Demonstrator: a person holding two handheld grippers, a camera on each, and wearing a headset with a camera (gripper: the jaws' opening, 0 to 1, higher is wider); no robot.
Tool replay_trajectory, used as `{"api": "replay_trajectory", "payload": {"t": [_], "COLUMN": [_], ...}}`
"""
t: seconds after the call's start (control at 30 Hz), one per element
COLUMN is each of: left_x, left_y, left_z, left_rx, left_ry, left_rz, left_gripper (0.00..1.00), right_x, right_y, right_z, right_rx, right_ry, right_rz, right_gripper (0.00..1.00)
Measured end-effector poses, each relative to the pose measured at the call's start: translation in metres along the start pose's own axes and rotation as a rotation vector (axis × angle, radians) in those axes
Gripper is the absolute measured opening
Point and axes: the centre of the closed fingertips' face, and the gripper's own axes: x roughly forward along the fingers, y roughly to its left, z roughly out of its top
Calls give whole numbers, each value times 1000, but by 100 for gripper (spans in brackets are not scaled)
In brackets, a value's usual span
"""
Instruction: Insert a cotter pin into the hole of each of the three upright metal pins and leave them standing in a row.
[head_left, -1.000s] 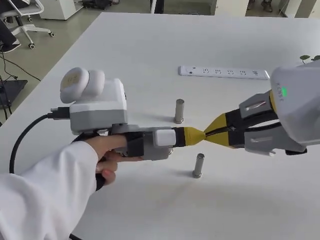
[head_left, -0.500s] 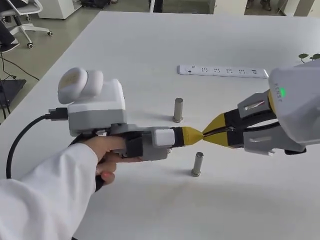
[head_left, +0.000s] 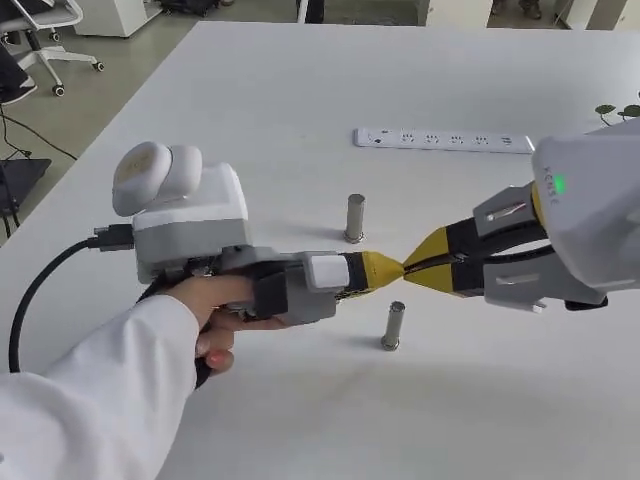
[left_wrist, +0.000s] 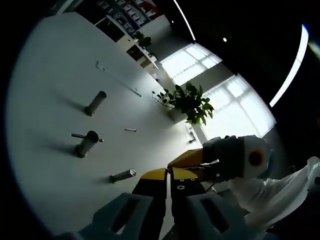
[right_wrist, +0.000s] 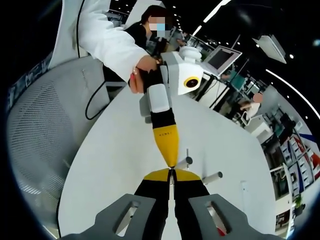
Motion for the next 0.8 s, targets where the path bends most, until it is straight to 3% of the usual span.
{"api": "replay_trajectory", "payload": {"t": [0.17, 0.47, 0.57, 0.63, 0.73, 0.8], "left_x": [-1, -3, -3, -3, -4, -5], "left_y": [0, -2, -3, -2, -4, -10], "left_z": [0, -1, 0, -1, -2, -1], "left_rx": [-21, -6, -6, 16, 51, 75], "left_ry": [-2, 9, 8, 17, 24, 27], "left_rz": [-5, -20, -22, -13, -19, -40], "left_gripper": [0, 0, 0, 0, 0, 0], "right_x": [-1, 0, 1, 1, -1, -2], "right_y": [1, 3, 3, 4, 7, 11], "right_z": [2, 4, 2, 0, -2, -1], "right_rx": [-4, 13, 18, 21, 71, 153], "right_ry": [-7, -27, -29, -22, -32, -51], "right_rz": [4, 6, 4, 11, 27, 53], "right_gripper": [0, 0, 11, 11, 15, 17]}}
